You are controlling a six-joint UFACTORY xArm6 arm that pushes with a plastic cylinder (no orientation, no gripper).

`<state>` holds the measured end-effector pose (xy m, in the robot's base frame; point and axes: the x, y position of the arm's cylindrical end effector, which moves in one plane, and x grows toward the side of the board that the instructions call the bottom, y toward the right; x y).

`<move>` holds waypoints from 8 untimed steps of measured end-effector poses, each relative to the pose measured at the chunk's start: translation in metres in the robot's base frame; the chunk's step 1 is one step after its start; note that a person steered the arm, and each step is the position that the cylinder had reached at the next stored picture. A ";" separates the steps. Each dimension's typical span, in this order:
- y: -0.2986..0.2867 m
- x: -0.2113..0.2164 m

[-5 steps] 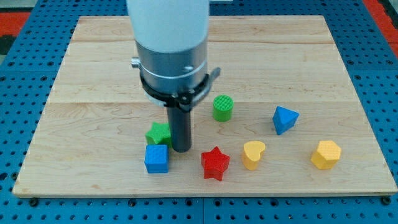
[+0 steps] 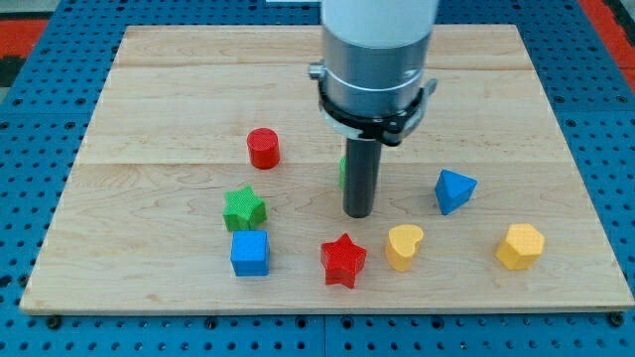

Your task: Push the red star in between the yellow heart and blue cube

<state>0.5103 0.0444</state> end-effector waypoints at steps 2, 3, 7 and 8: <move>-0.059 0.015; -0.082 0.042; 0.011 0.108; 0.017 0.104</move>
<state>0.6139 0.0611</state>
